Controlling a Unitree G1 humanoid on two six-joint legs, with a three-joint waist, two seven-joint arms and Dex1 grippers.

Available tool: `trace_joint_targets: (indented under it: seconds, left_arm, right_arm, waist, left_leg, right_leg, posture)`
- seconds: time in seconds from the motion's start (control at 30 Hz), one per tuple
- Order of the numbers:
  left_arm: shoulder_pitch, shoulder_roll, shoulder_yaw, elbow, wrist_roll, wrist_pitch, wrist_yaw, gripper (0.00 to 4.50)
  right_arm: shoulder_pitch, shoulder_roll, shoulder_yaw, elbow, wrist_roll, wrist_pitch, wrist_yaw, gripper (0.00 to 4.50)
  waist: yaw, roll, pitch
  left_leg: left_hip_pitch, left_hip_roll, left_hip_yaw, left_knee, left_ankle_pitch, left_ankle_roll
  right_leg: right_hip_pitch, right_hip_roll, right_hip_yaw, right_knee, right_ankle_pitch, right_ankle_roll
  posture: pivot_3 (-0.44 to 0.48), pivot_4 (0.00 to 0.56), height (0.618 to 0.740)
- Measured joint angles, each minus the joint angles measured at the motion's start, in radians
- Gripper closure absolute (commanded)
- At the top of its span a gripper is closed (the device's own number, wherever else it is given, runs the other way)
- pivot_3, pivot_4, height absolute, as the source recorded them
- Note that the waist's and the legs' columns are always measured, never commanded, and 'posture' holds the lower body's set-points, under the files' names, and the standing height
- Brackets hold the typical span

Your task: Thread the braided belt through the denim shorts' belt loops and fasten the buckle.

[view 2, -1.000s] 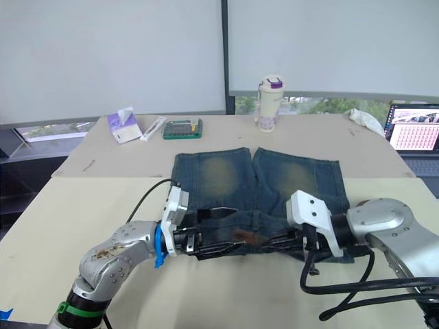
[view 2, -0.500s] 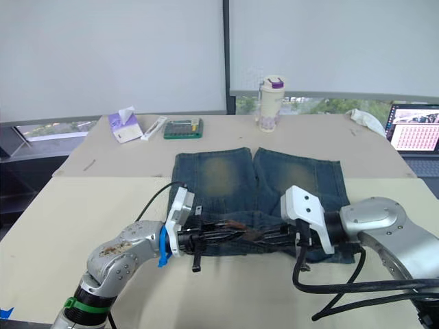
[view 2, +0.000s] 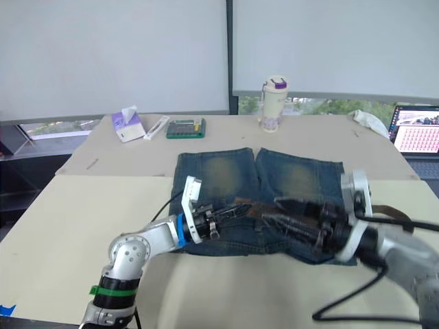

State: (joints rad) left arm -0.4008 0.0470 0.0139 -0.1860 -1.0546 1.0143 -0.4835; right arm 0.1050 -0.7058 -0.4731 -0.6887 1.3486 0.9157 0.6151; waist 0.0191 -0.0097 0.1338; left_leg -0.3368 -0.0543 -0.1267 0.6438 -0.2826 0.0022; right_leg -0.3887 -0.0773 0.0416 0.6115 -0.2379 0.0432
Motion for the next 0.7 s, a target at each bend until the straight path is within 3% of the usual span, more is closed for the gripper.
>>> trace_joint_targets:
  seconds: [0.1,0.2,0.47,0.7]
  left_arm:
    - [-0.027,-0.031,0.045,0.022,-0.114,0.061,0.068,4.50]
    - [-0.030,-0.030,0.071,0.025,-0.192,0.092,0.111,4.50]
    - [-0.022,0.011,0.078,0.022,-0.267,0.117,0.144,4.50]
    - [-0.012,0.034,0.072,0.021,-0.264,0.103,0.137,4.50]
  right_arm:
    - [0.084,0.133,0.083,-0.030,-0.063,-0.058,-0.067,0.65]
    - [0.122,0.226,0.146,-0.021,-0.155,-0.128,-0.097,0.65]
    - [0.078,0.387,0.186,0.041,-0.162,-0.260,-0.162,0.65]
    - [0.077,0.354,0.178,0.053,-0.117,-0.270,-0.161,2.86]
  waist:
    - [-0.012,0.001,-0.001]
    - [-0.016,0.003,-0.002]
    - [-0.016,0.006,-0.004]
    - [-0.018,0.009,-0.005]
  left_leg:
    - [0.000,-0.001,0.002,0.000,0.000,-0.001]
    - [0.002,-0.001,0.001,0.000,0.001,-0.002]
    - [0.002,-0.002,0.000,0.000,0.002,-0.003]
    - [0.002,-0.002,0.001,0.000,0.002,-0.003]
  right_leg:
    - [0.000,0.000,0.002,0.001,-0.005,0.009]
    - [-0.001,0.000,0.002,0.001,-0.005,0.009]
    - [-0.001,0.000,0.001,0.000,-0.001,0.003]
    - [-0.001,0.000,0.001,0.000,-0.001,0.002]
  posture:
    - [0.000,0.150,0.740]
    - [0.000,0.150,0.740]
    - [0.000,0.150,0.740]
    - [0.000,0.150,0.740]
